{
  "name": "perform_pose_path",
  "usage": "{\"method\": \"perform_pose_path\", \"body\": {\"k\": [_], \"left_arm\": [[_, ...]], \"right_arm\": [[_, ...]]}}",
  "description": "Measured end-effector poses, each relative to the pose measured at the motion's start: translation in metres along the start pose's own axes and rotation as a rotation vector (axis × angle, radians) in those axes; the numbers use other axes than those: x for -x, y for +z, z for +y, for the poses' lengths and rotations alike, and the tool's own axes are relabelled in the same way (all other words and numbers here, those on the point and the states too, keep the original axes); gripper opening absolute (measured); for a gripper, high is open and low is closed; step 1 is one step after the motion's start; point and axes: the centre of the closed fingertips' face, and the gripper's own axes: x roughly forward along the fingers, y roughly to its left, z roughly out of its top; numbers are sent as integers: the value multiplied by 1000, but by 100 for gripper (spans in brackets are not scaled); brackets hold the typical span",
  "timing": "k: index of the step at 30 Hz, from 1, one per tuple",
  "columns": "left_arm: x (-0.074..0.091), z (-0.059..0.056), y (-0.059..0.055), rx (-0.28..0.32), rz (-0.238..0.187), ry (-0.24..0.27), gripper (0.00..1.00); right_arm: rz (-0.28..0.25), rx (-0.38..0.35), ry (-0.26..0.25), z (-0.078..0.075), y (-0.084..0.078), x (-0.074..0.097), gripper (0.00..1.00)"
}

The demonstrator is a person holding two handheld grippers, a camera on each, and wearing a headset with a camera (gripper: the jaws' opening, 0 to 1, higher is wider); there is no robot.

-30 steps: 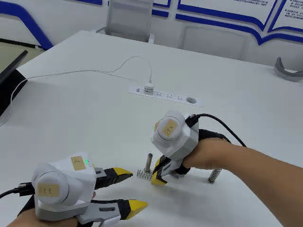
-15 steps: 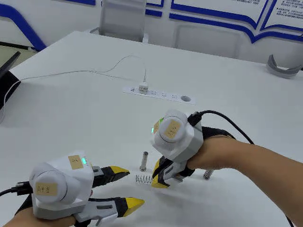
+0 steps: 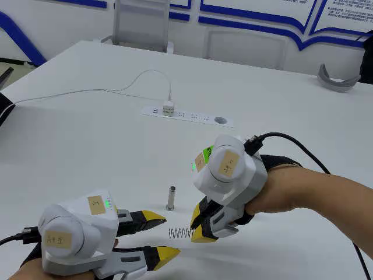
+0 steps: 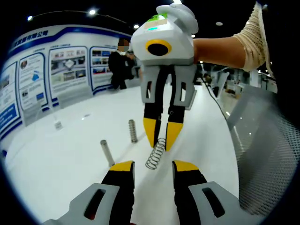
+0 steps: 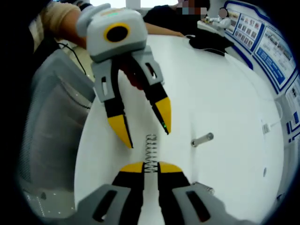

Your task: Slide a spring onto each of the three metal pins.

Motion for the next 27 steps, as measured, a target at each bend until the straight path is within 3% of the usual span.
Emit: {"method": "perform_pose_path", "body": {"k": [15, 27], "left_arm": [[-3, -11, 1, -82, 6, -38, 14], [-5, -14, 1, -97, 9, -49, 12]], "right_arm": [[8, 50, 21, 12, 8, 3, 12], [17, 71, 10, 14, 15, 14, 12]]}}
